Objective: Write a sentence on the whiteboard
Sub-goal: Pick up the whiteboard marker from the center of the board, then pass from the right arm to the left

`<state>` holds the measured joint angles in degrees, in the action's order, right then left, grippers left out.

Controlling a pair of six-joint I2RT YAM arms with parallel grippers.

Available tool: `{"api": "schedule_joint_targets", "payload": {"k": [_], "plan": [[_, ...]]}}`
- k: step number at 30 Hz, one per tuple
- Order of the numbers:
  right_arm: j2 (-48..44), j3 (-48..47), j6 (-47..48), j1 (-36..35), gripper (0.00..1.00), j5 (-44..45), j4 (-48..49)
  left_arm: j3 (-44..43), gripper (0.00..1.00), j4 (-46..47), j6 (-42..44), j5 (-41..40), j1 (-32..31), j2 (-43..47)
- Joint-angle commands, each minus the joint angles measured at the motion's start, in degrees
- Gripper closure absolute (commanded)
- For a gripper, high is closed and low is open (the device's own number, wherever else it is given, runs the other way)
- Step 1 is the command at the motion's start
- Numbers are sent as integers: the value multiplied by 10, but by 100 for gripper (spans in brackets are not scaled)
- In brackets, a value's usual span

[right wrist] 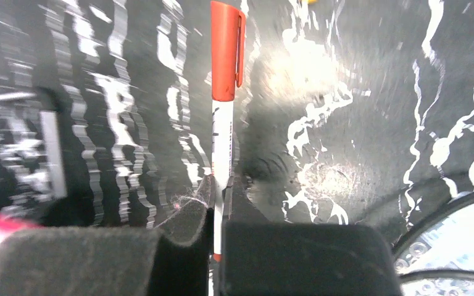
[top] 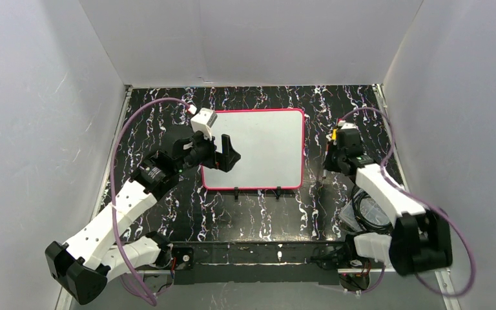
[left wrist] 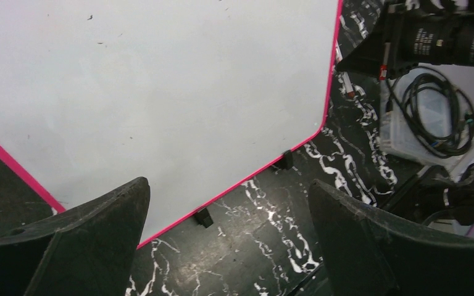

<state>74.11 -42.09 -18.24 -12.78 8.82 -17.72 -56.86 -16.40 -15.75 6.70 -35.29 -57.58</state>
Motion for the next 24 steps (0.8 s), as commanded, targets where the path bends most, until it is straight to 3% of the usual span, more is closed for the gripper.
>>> {"api": "schedule_joint_targets", "payload": {"k": [1, 5, 8, 15, 21, 24], "plan": [[-156, -11, 19, -2, 99, -66, 30, -1, 2, 37, -81, 35, 3, 25], [-233, -23, 37, -6, 99, -256, 65, 11, 2, 130, -196, 96, 3, 19], [-237, -50, 36, -38, 99, -333, 70, 14, 2, 207, -277, 143, 3, -2], [-198, -111, 59, -242, 99, -258, 73, -29, 2, 211, -307, 188, 2, -55], [-148, -118, 56, -320, 99, -229, 118, -23, 2, 145, -288, 128, 2, -44], [-131, -123, 57, -345, 99, -217, 124, -19, 16, 121, -277, 101, 2, -31]]}}
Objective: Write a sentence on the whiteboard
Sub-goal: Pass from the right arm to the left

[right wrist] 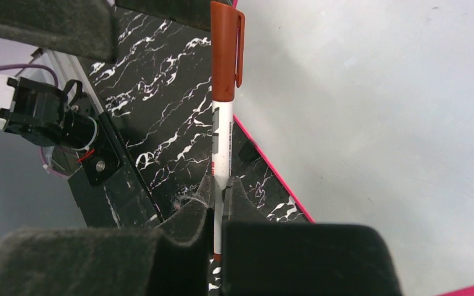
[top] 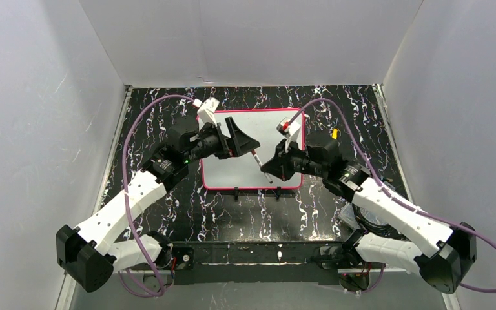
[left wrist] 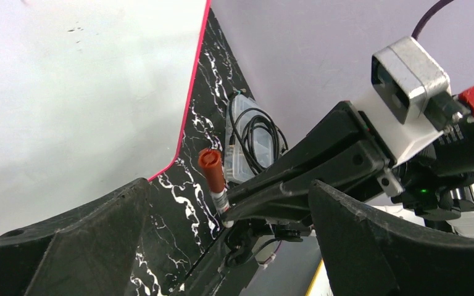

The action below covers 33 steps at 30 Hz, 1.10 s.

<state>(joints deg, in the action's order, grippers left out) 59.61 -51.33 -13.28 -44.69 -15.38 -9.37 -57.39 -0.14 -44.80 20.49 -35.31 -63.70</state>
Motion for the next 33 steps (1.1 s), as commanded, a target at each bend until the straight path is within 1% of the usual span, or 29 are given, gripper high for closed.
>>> {"api": "schedule_joint_targets", "payload": {"k": [1, 4, 6, 9, 14, 15, 16, 18, 19, 22, 25, 28, 29, 31, 32, 33], "plan": [[18, -32, 8, -32, 99, 29, 41, -14, 24, -46, 15, -40, 2, 31], [27, -37, 8, -45, 99, 37, 44, -19, 35, -68, 17, -43, 2, 28], [29, -40, 8, -53, 99, 40, 49, -25, 40, -95, 23, -65, 2, 26], [28, -40, 6, -61, 99, 40, 55, -26, 40, -116, 29, -91, 2, 32], [29, -45, 7, -69, 99, 43, 56, -26, 39, -127, 31, -108, 2, 40], [30, -46, 8, -71, 99, 42, 54, -24, 41, -123, 31, -105, 2, 41], [30, -47, 8, -73, 99, 43, 54, -22, 46, -116, 27, -99, 2, 41], [31, -47, 9, -76, 99, 49, 54, -18, 58, -99, 16, -83, 2, 39], [31, -47, 9, -77, 99, 52, 54, -17, 62, -93, 9, -74, 2, 37], [28, -46, 8, -79, 99, 58, 56, -13, 69, -82, -5, -56, 2, 32], [24, -44, 5, -81, 99, 60, 62, -5, 79, -64, -21, -39, 2, 28], [22, -43, -4, -81, 99, 64, 65, 0, 99, -51, -37, -21, 3, 23], [21, -45, -11, -81, 89, 70, 66, 1, 100, -48, -46, -20, 4, 25], [15, -47, -28, -81, 60, 82, 66, 7, 100, -32, -69, -13, 14, 31], [10, -43, -37, -81, 48, 83, 71, 7, 100, -27, -77, -9, 19, 36], [2, -36, -43, -81, 39, 85, 80, 6, 100, -25, -84, -8, 23, 40]]}}
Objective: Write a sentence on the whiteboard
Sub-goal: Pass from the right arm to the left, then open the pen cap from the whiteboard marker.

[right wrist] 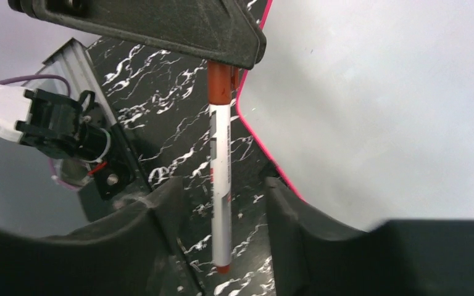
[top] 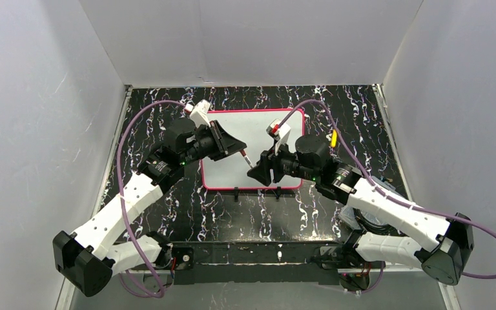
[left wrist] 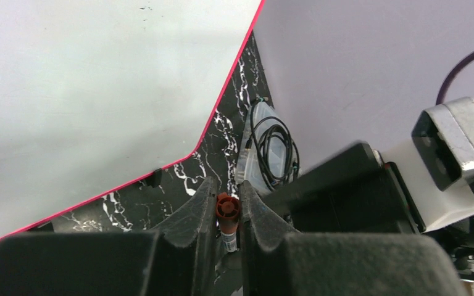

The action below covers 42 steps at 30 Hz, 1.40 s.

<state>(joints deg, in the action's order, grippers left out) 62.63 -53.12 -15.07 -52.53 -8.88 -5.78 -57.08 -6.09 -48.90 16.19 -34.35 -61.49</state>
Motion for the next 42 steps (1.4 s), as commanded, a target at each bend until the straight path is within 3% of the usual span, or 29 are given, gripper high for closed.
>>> {"api": "schedule_joint_targets", "payload": {"k": [1, 3, 10, 17, 29, 38, 42], "plan": [[-36, -8, -33, -2, 28, 22, 51, 2, 100, 36, -50, 36, 18, 21], [-49, 9, -45, -2, 24, 16, 84, 6, 100, 49, -73, 41, 26, 28], [-42, 23, -91, -3, 38, -26, 153, 31, 100, 97, -134, 82, 65, 48], [-33, 48, -130, -4, 40, -38, 214, 43, 100, 100, -149, 87, 70, 66], [-15, 56, -145, -18, 99, -45, 243, 45, 100, 103, -157, 105, 94, 74], [-20, 54, -118, -22, 99, -34, 200, 38, 100, 98, -150, 119, 139, 67], [-18, 31, -82, -37, 99, -6, 115, 19, 100, 79, -130, 130, 176, 58]]}}
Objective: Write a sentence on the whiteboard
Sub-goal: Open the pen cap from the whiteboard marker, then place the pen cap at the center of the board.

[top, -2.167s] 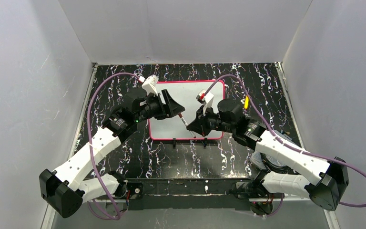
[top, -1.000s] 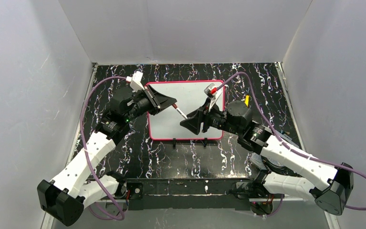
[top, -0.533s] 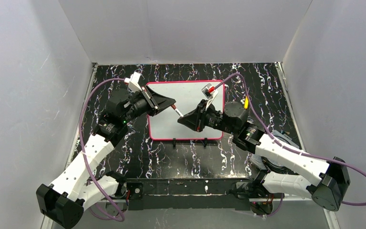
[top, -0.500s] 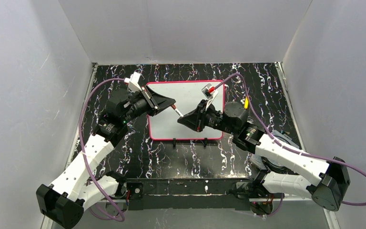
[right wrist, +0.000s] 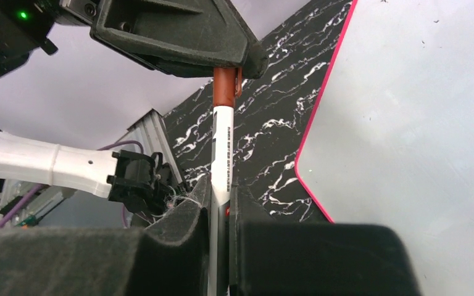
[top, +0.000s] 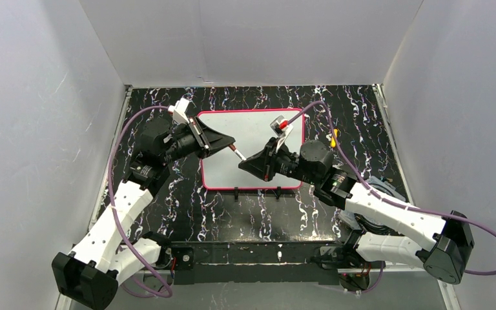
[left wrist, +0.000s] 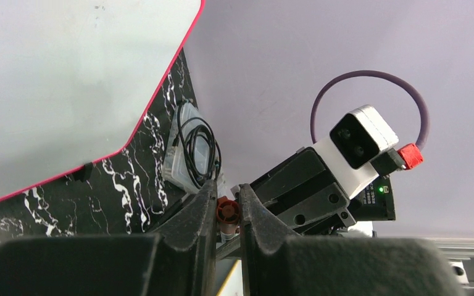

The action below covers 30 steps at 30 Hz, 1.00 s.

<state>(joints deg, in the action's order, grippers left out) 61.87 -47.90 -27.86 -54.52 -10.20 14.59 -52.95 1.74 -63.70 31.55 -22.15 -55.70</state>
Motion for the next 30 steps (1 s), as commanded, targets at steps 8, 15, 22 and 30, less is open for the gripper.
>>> {"api": "schedule_joint_targets", "payload": {"k": [8, 15, 22, 30], "plan": [[-54, -2, 35, -26, 99, 28, -99, -28, 100, 13, 16, -30, 112, 5], [-112, 6, 32, -28, 99, 68, -167, -84, 100, -212, 219, -148, 212, 20], [-118, -25, 64, -28, 99, 174, -182, 103, 100, -220, 260, -283, 212, 18], [-85, -95, 44, -28, 99, 239, -214, 156, 99, -141, 252, -362, 213, -134]]}}
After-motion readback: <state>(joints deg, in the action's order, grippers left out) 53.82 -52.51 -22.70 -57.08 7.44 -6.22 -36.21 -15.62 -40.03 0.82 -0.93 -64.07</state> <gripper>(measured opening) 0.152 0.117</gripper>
